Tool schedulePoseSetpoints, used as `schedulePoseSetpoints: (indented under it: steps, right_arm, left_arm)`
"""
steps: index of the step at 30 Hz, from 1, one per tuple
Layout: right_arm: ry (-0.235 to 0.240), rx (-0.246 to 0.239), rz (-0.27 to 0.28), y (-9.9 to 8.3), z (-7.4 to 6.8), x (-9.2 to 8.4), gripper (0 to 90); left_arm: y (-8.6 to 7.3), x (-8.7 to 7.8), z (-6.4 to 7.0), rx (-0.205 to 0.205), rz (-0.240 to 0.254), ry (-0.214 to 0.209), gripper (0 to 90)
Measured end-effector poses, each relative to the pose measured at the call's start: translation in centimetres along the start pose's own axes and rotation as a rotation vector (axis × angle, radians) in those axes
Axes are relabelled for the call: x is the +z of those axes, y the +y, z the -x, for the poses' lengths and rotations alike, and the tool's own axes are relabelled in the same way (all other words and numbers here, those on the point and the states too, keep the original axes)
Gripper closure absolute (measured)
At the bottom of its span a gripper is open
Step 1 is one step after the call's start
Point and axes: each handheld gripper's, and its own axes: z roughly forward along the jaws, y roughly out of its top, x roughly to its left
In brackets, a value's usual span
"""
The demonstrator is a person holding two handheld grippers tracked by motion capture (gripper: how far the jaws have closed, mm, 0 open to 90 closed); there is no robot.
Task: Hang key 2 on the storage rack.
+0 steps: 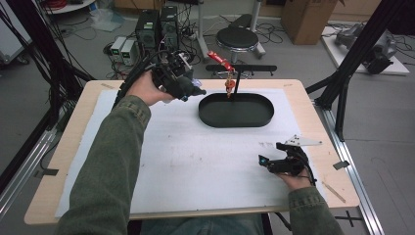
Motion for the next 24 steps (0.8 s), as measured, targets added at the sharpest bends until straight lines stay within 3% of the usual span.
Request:
schedulePoseSetpoints:
  steps: [9, 15, 24]
  right_arm:
    - [0.008, 0.001, 0.000, 0.0, 0.0, 0.1, 0.9]
    - [0.004, 0.011, 0.001, 0.0, 0.1, 0.0, 0.9]
    - [0.007, 0.007, 0.000, -0.2, 0.2, -0.2, 0.9]
  left_arm:
    - [1.5, 1.7, 0.1, -0.023, 0.002, -0.018, 38.9]
    - [2.5, 2.3, 0.4, -0.032, 0.036, -0.030, 38.9]
    - [3.2, 3.5, -0.3, -0.104, 0.023, -0.044, 38.8]
